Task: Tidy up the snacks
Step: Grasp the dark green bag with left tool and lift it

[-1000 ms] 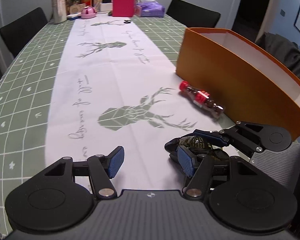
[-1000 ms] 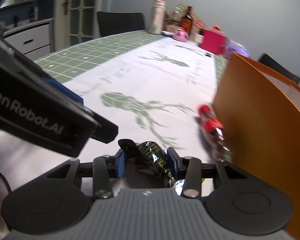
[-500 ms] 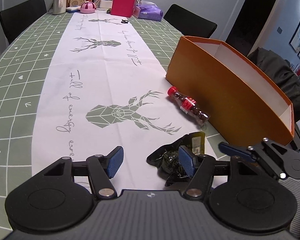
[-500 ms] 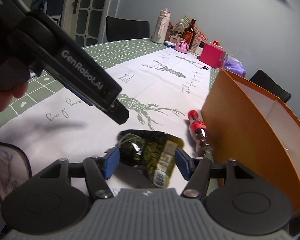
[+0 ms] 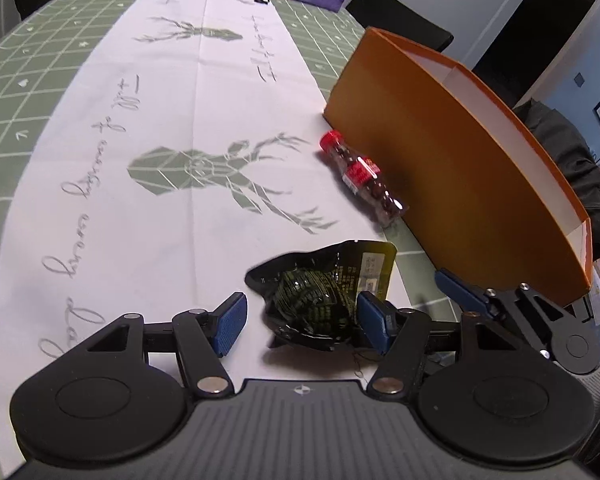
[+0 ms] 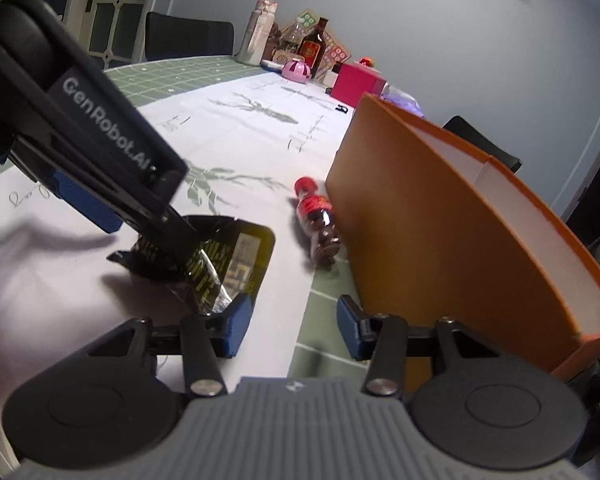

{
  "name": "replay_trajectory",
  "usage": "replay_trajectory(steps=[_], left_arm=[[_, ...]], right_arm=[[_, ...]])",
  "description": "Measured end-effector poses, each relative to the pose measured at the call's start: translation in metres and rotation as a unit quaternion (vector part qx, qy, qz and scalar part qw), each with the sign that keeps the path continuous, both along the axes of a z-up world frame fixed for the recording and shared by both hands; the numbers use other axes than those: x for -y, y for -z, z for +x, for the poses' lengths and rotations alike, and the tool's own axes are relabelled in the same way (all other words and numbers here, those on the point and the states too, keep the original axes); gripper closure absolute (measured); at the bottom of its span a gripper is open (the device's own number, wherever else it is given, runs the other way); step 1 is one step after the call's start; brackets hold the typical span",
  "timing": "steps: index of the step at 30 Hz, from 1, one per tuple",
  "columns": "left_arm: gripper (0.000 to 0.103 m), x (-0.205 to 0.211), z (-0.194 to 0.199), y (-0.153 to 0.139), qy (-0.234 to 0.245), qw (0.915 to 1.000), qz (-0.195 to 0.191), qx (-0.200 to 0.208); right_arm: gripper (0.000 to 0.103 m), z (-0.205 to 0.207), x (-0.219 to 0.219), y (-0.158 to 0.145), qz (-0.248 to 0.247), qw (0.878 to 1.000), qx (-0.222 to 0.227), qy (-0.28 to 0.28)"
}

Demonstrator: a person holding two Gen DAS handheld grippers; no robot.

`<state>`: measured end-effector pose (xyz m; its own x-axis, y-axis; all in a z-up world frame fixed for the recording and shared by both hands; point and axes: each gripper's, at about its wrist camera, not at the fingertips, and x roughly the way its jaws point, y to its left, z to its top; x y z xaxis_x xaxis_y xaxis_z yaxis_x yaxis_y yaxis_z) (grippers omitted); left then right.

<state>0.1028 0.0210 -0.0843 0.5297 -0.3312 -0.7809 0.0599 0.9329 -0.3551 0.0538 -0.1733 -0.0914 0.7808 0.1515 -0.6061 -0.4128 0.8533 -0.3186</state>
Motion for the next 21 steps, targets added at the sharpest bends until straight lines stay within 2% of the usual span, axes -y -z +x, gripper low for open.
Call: replay_trajectory(steps=[6,8,9,12,16,21], left_arm=[[0.029,0.012,0.004,0.002,0.001,0.9998,0.015,0.013],[0.030,0.018,0.004,0.002,0.004,0.9991,0.035,0.022],[0.035,0.021,0.004,0.003,0.009,0.9984,0.048,0.029],[0.041,0.032,0.001,0.004,0.027,0.9942,0.092,0.049],[0.044,0.029,0.003,0.005,0.032,0.9937,0.092,0.055],[0.046,0.010,0.009,0.004,0.012,0.9948,0.088,0.050]], right_arm=[[0.059,0.003,-0.004,0.001,0.023,1.000,-0.004,-0.009],[0.061,0.003,-0.005,0.002,0.022,1.000,-0.002,-0.011],[0.061,0.003,-0.006,0.002,0.022,1.000,-0.001,-0.012],[0.061,0.004,-0.006,0.002,0.027,1.000,-0.004,-0.012],[0.061,0.004,-0.007,0.002,0.026,0.999,-0.003,-0.017],[0.061,0.012,-0.010,0.000,0.012,1.000,0.012,-0.013]])
